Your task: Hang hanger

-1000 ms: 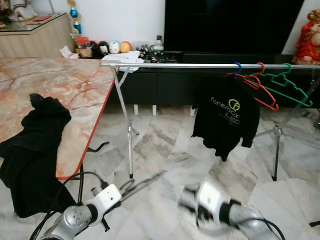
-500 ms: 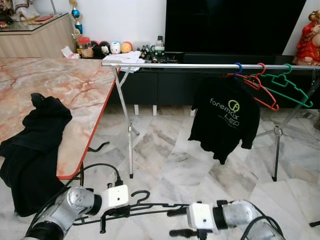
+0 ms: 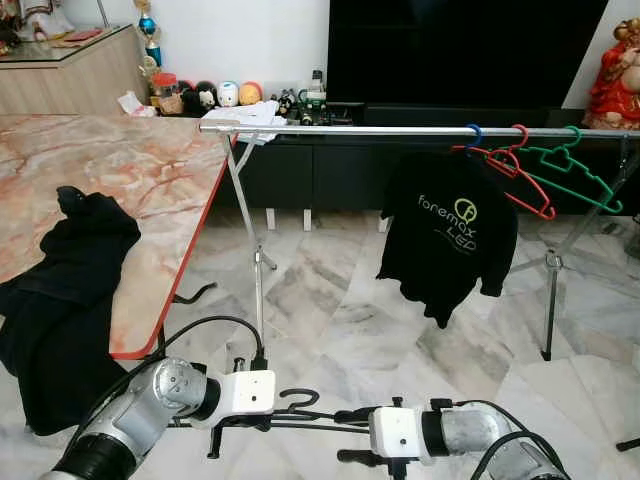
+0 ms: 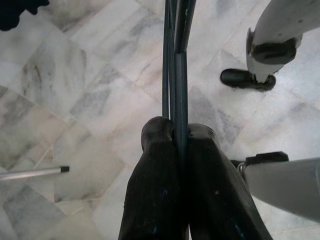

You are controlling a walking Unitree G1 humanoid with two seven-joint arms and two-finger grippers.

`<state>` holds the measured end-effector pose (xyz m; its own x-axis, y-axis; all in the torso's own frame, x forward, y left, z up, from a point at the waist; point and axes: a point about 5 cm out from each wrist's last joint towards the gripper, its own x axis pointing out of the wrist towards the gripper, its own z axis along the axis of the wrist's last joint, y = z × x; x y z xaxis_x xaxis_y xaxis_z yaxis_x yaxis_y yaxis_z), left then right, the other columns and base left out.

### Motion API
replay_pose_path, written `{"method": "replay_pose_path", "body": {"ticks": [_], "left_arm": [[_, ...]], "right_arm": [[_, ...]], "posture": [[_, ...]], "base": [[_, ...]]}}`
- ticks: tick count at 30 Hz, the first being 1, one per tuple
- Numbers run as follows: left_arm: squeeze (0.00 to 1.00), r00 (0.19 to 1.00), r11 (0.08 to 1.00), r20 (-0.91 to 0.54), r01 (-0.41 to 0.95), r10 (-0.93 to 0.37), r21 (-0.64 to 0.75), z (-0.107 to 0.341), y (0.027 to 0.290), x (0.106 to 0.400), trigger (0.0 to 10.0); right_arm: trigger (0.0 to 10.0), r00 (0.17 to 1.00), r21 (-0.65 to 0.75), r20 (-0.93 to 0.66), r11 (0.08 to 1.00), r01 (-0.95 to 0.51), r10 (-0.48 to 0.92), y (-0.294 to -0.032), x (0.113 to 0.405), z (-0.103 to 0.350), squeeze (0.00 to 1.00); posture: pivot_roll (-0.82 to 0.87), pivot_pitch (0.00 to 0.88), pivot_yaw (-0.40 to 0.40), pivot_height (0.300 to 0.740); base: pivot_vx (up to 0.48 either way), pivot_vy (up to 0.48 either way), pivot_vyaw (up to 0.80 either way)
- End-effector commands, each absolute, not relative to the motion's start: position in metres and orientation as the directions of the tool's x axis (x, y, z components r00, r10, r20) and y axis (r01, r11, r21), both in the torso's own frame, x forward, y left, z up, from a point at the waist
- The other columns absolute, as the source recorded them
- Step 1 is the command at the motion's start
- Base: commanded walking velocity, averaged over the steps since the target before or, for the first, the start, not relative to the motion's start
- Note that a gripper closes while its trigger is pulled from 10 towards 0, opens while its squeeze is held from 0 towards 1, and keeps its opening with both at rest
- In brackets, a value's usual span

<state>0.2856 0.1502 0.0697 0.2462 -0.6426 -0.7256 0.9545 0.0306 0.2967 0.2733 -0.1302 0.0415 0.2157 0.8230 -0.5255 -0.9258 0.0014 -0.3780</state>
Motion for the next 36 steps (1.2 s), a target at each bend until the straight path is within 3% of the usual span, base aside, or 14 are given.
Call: {"method": "replay_pose_path", "body": {"ticks": [1,3,10,15,24,25,26,27,36], "left_arm": [[0.00,0.232,0.014,-0.732,0.956,-0.641,0.291,0.070,0.148,0.283,10.0],[0.00,0.221,-0.005,-0.729,0.956,-0.647,0.294,0.074,0.143,0.280,10.0],[0.00,0.209,-0.019,-0.709,0.954,-0.674,0.299,0.084,0.133,0.278,10.0],[0.00,0.198,-0.041,-0.703,0.951,-0.683,0.307,0.089,0.126,0.275,10.0],[0.00,0.187,-0.064,-0.688,0.945,-0.702,0.322,0.097,0.115,0.272,10.0],[0.00,0.187,-0.065,-0.689,0.944,-0.700,0.322,0.097,0.115,0.272,10.0],[0.00,0.187,-0.065,-0.690,0.944,-0.700,0.322,0.097,0.115,0.272,10.0],[0.00,0.188,-0.064,-0.689,0.944,-0.700,0.323,0.097,0.115,0.272,10.0],[0.00,0.189,-0.064,-0.690,0.944,-0.699,0.323,0.098,0.114,0.272,10.0]], "right_arm": [[10.0,0.237,-0.414,-0.512,0.004,-0.910,0.826,-0.127,0.278,0.046,0.00],[10.0,0.290,-0.451,-0.478,0.051,-0.891,0.829,-0.126,0.283,0.048,0.00],[10.0,0.308,-0.472,-0.462,0.064,-0.879,0.832,-0.122,0.283,0.047,0.00],[10.0,0.234,-0.415,-0.482,0.016,-0.910,0.844,-0.120,0.276,0.040,0.00],[10.0,0.313,-0.457,-0.465,0.079,-0.886,0.828,-0.120,0.281,0.040,0.00],[6.2,0.317,-0.459,-0.460,0.083,-0.885,0.829,-0.120,0.282,0.040,0.00],[6.2,0.319,-0.461,-0.457,0.086,-0.883,0.830,-0.120,0.282,0.040,0.00],[0.0,0.320,-0.460,-0.456,0.088,-0.884,0.831,-0.119,0.282,0.040,0.00],[0.0,0.317,-0.456,-0.460,0.085,-0.886,0.829,-0.120,0.281,0.039,0.00]], "posture": [[0.03,0.039,0.010,0.740],[0.03,0.039,0.009,0.740],[0.04,0.040,0.009,0.740],[0.04,0.039,0.009,0.740],[0.04,0.040,0.011,0.740],[0.04,0.040,0.011,0.740],[0.04,0.040,0.011,0.740],[0.04,0.040,0.011,0.740],[0.04,0.037,0.012,0.740]], "base": [[0.000,0.000,0.00],[0.000,0.000,0.00],[0.000,0.000,0.00],[0.000,0.000,0.00],[0.000,0.000,0.00],[0.000,0.000,0.00],[0.000,0.000,0.00],[0.000,0.000,0.00],[0.000,0.000,0.00]]}}
